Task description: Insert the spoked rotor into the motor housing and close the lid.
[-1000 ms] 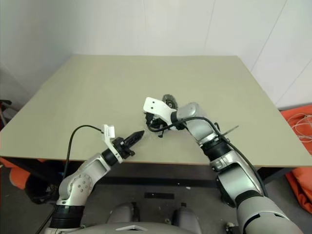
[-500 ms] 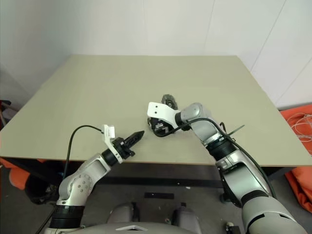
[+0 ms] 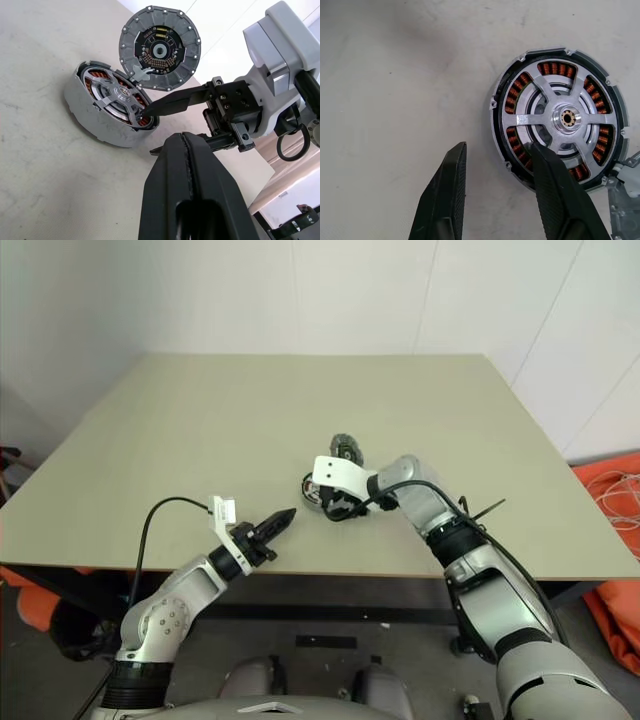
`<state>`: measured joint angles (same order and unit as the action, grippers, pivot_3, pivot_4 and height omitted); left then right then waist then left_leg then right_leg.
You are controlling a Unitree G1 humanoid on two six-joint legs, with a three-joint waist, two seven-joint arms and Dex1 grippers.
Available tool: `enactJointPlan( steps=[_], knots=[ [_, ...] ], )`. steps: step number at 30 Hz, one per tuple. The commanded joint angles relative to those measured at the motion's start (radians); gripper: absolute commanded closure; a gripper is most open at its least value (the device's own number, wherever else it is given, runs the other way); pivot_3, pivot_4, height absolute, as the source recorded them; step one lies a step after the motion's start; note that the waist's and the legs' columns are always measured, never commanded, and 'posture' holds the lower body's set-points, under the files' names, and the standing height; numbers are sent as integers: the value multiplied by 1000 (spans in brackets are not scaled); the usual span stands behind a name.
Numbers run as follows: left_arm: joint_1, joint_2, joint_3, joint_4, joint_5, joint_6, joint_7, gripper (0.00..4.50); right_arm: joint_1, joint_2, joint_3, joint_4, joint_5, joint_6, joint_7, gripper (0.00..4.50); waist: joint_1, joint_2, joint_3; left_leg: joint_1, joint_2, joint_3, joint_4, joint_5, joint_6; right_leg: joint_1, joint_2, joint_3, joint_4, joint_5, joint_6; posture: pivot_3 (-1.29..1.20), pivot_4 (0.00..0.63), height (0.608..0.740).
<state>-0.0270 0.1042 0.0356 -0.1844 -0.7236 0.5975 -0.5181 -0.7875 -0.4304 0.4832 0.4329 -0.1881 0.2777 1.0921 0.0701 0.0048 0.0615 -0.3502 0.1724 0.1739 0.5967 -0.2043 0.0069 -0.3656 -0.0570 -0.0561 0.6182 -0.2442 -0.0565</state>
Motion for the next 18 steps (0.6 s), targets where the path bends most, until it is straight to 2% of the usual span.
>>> enactJointPlan(
  steps=[1,5,14,18],
  knots=[
    [-12,-1,5,-29,-9,-12,-4,4500,-23,6,-9,13,-9,-7,-4,3098,0,0,0,0,0,0,0,0,0,0,0,0,0,0,0,0,0,740],
    [-15,-4,6,-26,-8,-15,-4,4500,-30,13,-15,17,-7,-5,-5,4424,0,0,0,0,0,0,0,0,0,0,0,0,0,0,0,0,0,740],
    [-18,-10,6,-22,-6,-20,-3,4500,-34,17,-21,-10,-2,19,3,4468,1,0,0,-1,0,0,0,0,0,0,0,0,0,0,0,0,0,740],
    [-18,-12,5,-23,-6,-21,-2,4500,-28,38,-37,-74,22,144,3,4468,0,0,0,-1,0,0,0,0,0,0,0,0,0,0,0,0,0,740]
  ],
)
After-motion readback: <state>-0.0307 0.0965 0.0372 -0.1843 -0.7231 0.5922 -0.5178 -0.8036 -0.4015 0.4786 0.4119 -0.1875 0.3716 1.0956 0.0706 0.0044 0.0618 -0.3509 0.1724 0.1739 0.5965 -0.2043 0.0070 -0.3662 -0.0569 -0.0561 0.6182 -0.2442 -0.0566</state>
